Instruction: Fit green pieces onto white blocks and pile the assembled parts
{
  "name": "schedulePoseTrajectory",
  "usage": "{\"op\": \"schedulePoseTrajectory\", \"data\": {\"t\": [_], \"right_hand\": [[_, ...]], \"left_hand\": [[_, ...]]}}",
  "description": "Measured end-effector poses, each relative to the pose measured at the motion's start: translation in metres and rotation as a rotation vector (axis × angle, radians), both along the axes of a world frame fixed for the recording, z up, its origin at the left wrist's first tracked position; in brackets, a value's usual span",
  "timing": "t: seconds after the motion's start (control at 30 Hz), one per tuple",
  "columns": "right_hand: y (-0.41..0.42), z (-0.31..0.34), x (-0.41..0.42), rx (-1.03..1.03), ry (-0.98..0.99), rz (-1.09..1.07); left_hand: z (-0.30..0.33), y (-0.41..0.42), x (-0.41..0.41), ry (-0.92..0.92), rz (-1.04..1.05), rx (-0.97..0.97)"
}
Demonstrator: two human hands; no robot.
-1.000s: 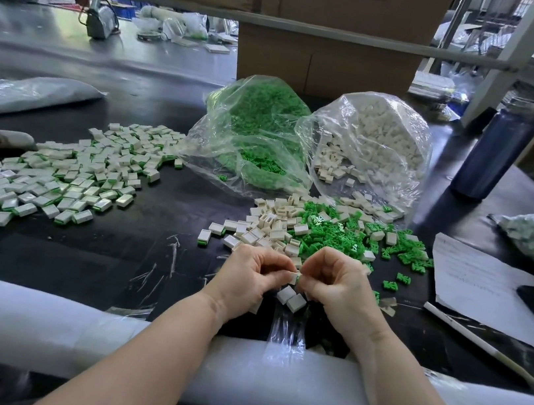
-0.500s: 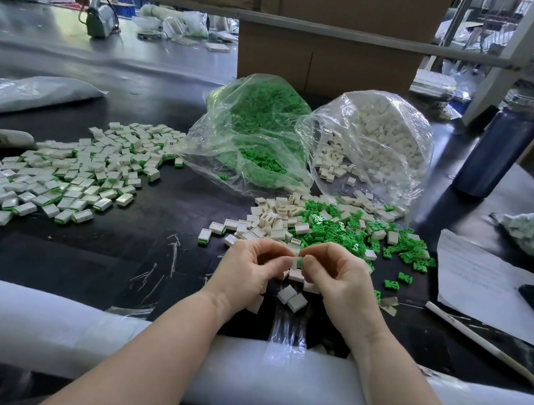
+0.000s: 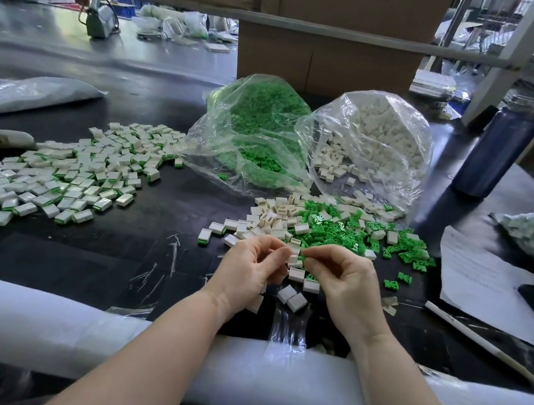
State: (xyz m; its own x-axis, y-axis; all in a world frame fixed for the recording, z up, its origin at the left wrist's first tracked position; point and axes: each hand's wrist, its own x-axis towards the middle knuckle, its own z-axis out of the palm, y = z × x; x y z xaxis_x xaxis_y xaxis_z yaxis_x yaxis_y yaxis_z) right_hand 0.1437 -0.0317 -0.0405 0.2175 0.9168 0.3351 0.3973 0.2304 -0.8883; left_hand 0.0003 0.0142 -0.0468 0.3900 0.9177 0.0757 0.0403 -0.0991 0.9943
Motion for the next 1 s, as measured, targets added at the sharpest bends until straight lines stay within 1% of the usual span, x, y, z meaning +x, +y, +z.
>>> {"op": "schedulePoseTrajectory", "data": {"t": [0.1, 0.23, 0.47, 0.67, 0.77, 1.0], "right_hand": [[0.0019, -0.0023, 0.0007, -0.052, -0.018, -0.043], [0.0039, -0.0055, 0.0012, -0.091, -0.034, -0.076], [0.0039, -0.0042, 0.0001, -0.118, -0.064, -0.066], [0.0032, -0.0029, -0.0005, -0.19, -0.118, -0.035], [0.0028, -0.0015, -0.0002, -0.226, -0.141, -0.024], [0.0006, 0.0, 0.001, -0.263, -0.167, -0.008]], "left_hand": [[-0.0007, -0.0015, 0.0014, 0.063, -0.016, 0.043], [-0.0014, -0.001, 0.0013, 0.058, -0.021, 0.051], [-0.0025, 0.0009, 0.0027, 0.043, -0.009, 0.035], [-0.0043, 0.0007, 0.002, 0.162, -0.031, 0.108], [-0.0059, 0.0007, 0.0024, 0.231, -0.008, 0.163], [-0.0062, -0.0012, 0.0025, 0.313, 0.018, 0.248]]}}
